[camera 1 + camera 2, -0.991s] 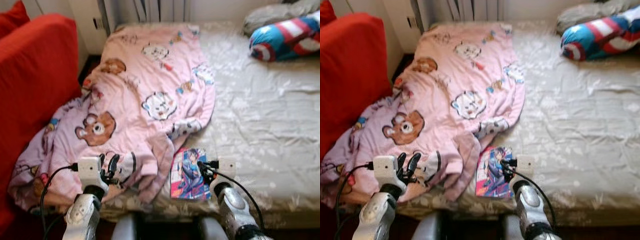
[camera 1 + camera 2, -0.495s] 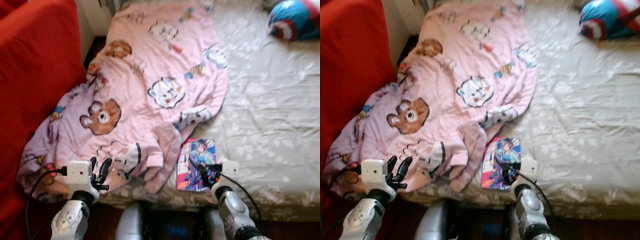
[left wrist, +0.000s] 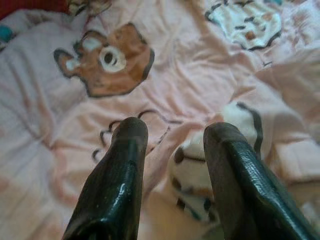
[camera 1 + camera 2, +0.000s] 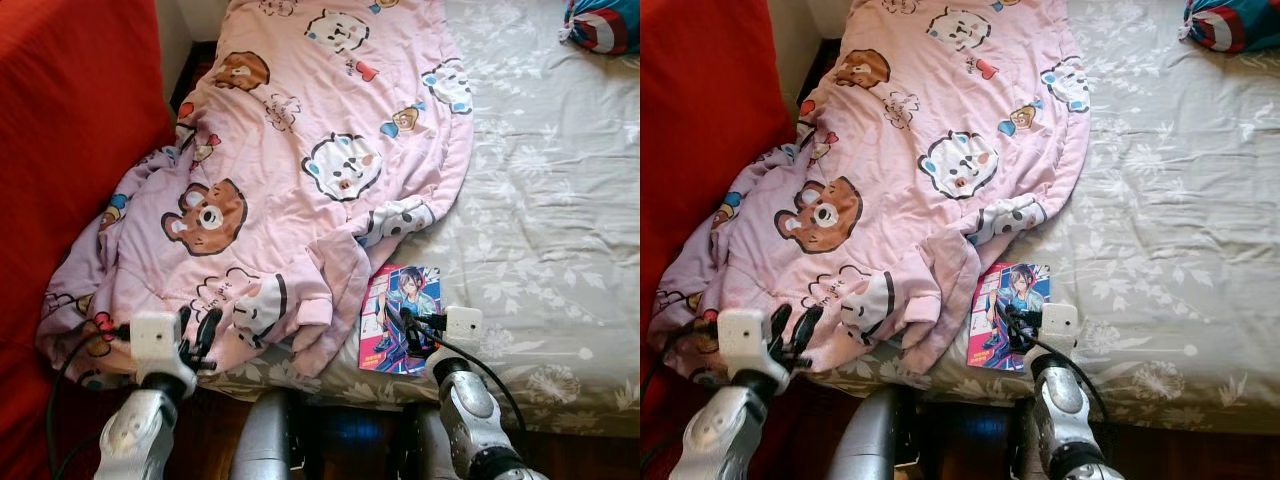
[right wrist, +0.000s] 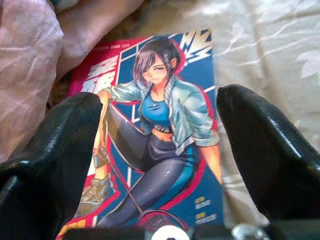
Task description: Clean up the room
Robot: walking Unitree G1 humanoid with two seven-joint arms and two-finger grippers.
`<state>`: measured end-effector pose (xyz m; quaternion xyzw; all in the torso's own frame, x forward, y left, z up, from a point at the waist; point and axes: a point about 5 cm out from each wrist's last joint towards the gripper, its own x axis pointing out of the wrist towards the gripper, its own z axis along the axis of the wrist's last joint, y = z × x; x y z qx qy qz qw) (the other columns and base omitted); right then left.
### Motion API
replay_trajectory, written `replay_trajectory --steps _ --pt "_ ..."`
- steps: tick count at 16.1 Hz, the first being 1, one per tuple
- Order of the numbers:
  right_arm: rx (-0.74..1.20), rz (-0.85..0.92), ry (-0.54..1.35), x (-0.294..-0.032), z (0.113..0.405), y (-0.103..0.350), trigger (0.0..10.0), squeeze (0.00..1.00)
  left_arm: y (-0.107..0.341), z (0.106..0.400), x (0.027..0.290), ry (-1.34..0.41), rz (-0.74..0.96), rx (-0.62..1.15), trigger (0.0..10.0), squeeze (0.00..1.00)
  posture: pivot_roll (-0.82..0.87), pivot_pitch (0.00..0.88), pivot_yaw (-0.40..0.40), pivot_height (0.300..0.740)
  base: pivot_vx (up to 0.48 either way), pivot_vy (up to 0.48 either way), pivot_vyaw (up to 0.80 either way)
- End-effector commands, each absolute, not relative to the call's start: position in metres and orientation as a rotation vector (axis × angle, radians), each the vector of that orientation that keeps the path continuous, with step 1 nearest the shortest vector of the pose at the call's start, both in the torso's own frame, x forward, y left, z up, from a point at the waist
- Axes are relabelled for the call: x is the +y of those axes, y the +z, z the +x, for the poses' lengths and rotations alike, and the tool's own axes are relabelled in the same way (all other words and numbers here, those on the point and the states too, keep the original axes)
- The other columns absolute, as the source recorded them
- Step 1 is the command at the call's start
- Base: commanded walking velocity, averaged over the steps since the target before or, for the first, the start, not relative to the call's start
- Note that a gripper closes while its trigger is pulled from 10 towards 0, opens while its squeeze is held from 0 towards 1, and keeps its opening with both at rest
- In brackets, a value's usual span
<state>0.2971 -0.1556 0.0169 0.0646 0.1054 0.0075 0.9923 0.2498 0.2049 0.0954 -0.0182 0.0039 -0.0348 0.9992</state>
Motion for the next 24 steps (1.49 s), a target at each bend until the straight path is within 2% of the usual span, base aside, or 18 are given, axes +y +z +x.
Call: replay_trajectory --steps 1,4,8,13,24 --pt "0.227 0.117 0.019 -0.155 0.288 0.009 10.0 0.00 0.082 0.245 0.207 -0.052 -0.042 0.069 10.0 0.00 0.13 0.301 0.083 0.644 0.000 0.000 0.00" --pt "0.130 -0.009 0.035 -0.152 0.287 0.019 10.0 0.00 0.080 0.251 0.204 -0.042 -0.060 0.059 10.0 0.00 0.11 0.277 0.055 0.644 0.000 0.000 0.00" --pt "0.026 -0.026 0.053 -0.152 0.291 0.036 10.0 0.00 0.076 0.261 0.198 -0.035 -0.080 0.047 10.0 0.00 0.06 0.236 0.018 0.644 0.000 0.000 0.00" --pt "0.045 -0.042 0.044 -0.153 0.294 0.039 10.0 0.00 0.078 0.275 0.190 -0.026 -0.105 0.005 10.0 0.00 0.05 0.195 -0.008 0.644 0.000 0.000 0.00" --pt "0.058 -0.016 0.053 -0.150 0.289 0.034 10.0 0.00 0.076 0.273 0.193 -0.033 -0.090 -0.002 10.0 0.00 0.06 0.207 0.005 0.634 0.000 0.000 0.00"
